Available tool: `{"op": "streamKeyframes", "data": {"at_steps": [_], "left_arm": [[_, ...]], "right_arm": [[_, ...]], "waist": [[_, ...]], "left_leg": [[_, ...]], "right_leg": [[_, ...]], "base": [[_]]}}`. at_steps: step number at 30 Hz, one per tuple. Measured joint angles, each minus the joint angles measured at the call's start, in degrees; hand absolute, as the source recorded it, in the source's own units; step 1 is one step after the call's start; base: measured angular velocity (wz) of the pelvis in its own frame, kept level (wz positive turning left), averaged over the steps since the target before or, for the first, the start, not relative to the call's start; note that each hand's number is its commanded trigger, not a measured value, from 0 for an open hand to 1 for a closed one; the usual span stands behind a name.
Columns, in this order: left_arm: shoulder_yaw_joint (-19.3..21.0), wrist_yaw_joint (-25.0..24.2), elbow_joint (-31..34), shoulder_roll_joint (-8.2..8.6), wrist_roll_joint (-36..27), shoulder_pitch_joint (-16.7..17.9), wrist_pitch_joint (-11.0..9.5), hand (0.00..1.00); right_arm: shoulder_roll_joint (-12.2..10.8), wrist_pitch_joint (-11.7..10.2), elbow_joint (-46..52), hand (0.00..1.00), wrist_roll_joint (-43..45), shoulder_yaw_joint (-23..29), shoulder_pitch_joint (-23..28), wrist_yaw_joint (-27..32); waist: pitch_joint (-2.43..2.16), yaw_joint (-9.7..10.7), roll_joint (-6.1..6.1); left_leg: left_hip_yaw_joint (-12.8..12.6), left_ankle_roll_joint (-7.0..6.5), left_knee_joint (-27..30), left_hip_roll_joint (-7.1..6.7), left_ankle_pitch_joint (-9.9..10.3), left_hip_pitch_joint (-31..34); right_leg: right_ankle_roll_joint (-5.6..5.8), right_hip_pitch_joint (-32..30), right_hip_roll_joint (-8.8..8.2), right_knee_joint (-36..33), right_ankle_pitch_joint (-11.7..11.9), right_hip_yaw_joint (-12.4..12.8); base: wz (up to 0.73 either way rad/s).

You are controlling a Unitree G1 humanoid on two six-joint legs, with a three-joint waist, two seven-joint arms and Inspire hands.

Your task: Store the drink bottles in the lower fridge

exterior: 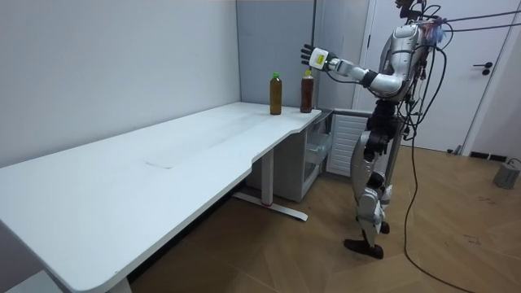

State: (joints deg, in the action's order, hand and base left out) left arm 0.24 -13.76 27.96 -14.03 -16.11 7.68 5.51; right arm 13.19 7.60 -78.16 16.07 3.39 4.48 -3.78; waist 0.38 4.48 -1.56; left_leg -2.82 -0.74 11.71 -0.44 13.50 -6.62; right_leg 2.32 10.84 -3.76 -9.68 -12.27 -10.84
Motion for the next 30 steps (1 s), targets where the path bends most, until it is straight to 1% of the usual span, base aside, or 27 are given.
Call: {"op": "streamKeyframes", "data": {"at_steps": [4, 12, 20, 25, 27, 30], "left_arm": [[-0.53, -0.56, 0.00, -0.05, 0.00, 0.00, 0.69, 0.00], [-0.53, -0.64, -1.32, -0.27, 0.01, 0.00, 1.05, 0.00], [-0.53, -0.70, -2.16, -0.24, 0.00, 0.00, 1.57, 0.00], [-0.53, -0.63, -2.16, -0.24, 0.00, 0.00, 1.57, 0.00], [-0.53, -0.52, -2.16, -0.24, 0.01, 0.00, 1.57, 0.00], [-0.53, -0.48, -2.15, -0.24, 0.05, 0.00, 1.57, 0.00]], "right_arm": [[0.00, -0.01, 0.11, 0.00, -0.01, -0.01, -0.11, 0.03], [0.00, 0.00, 0.36, 0.00, -0.04, -2.16, -0.12, 0.07], [0.00, 0.02, 0.59, 0.00, -0.06, -2.17, 0.06, -0.06], [0.00, 0.02, 0.65, 0.00, -0.01, -2.19, 0.03, -0.10], [0.00, 0.04, 0.75, 0.00, 0.02, -2.19, 0.03, -0.12], [0.00, 0.06, 0.80, 0.00, 0.01, -2.22, 0.04, -0.13]], "waist": [[0.00, 0.00, 0.00], [-0.01, -0.06, 0.00], [0.05, -0.04, 0.11], [0.33, -0.07, 0.56], [0.43, -0.08, 1.01], [0.23, -0.10, 1.56]], "left_leg": [[0.00, 0.00, -0.01, 0.00, 0.00, 0.00], [-0.09, 0.00, 0.02, 0.00, 0.00, -0.03], [-0.20, 0.00, 0.09, 0.00, -0.01, -0.13], [-0.25, 0.00, 0.07, 0.00, -0.01, -0.12], [-0.34, 0.00, 0.04, 0.01, -0.01, -0.08], [-0.51, 0.00, 0.15, 0.00, -0.01, -0.05]], "right_leg": [[0.00, -0.01, 0.01, 0.00, 0.00, 0.00], [0.00, 0.04, 0.00, -0.04, 0.00, 0.05], [0.00, 0.08, -0.02, -0.08, 0.00, 0.07], [0.03, 0.02, -0.02, -0.08, -0.03, 0.14], [0.04, -0.07, -0.02, 0.00, -0.05, 0.28], [0.07, -0.54, -0.01, 0.03, -0.07, 0.61]], "base": [[0.00], [0.00], [0.00], [0.00], [-0.02], [-0.03]]}}
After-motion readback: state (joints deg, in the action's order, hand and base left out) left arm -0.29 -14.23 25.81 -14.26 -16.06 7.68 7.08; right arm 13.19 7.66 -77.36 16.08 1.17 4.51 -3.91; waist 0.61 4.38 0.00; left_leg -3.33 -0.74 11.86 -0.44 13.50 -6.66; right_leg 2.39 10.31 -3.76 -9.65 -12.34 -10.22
